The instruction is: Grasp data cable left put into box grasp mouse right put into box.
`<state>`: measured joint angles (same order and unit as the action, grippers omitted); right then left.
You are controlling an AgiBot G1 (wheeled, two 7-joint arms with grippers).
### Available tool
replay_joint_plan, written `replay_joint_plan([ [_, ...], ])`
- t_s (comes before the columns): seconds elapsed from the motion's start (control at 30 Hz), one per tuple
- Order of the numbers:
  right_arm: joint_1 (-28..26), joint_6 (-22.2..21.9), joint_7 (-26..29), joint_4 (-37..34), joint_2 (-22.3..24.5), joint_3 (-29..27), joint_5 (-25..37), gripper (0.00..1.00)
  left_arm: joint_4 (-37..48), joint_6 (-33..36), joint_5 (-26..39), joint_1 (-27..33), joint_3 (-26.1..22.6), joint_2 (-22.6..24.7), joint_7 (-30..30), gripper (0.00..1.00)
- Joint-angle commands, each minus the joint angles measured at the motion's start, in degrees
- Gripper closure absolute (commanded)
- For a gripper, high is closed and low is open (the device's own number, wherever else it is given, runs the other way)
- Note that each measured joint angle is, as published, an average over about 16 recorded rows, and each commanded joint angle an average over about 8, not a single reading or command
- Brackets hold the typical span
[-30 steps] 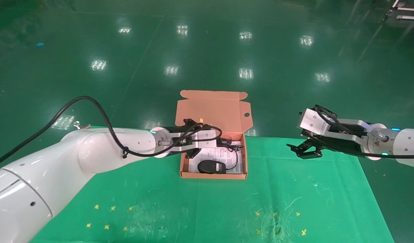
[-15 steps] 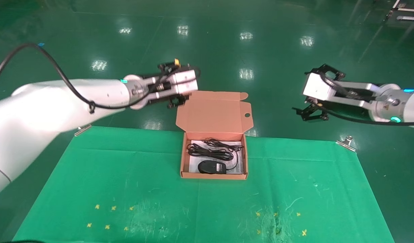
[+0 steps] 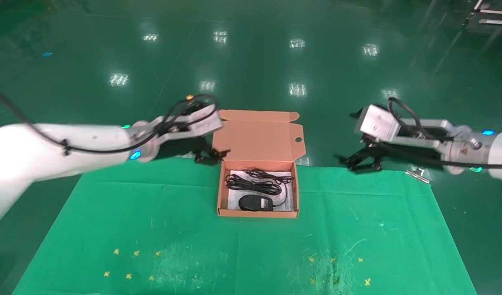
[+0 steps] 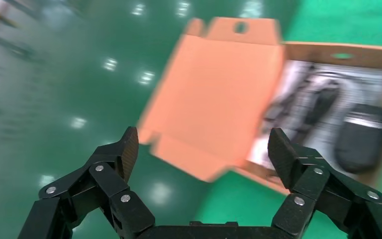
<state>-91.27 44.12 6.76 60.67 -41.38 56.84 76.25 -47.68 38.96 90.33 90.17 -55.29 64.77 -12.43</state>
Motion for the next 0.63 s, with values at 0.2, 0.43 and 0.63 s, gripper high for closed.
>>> replay_joint_plan([
  [0.2,4.42,6.18,0.59,1.92,0.95,-6.07,-5.11,0.00,-3.88,7.01,-7.27,-4.29,5.89,-4.46,0.25,0.00],
  [0.43,8.81,12.33,1.18,3.83,1.89,-12.11,-10.20,0.00,-7.75,13.99,-14.51,-8.56,11.75,-8.90,0.50,0.00],
  [0.63,11.64,16.29,1.57,5.06,2.49,-16.00,-13.48,0.00,-10.24,18.48,-19.17,-11.31,15.53,-11.76,0.66,0.00],
])
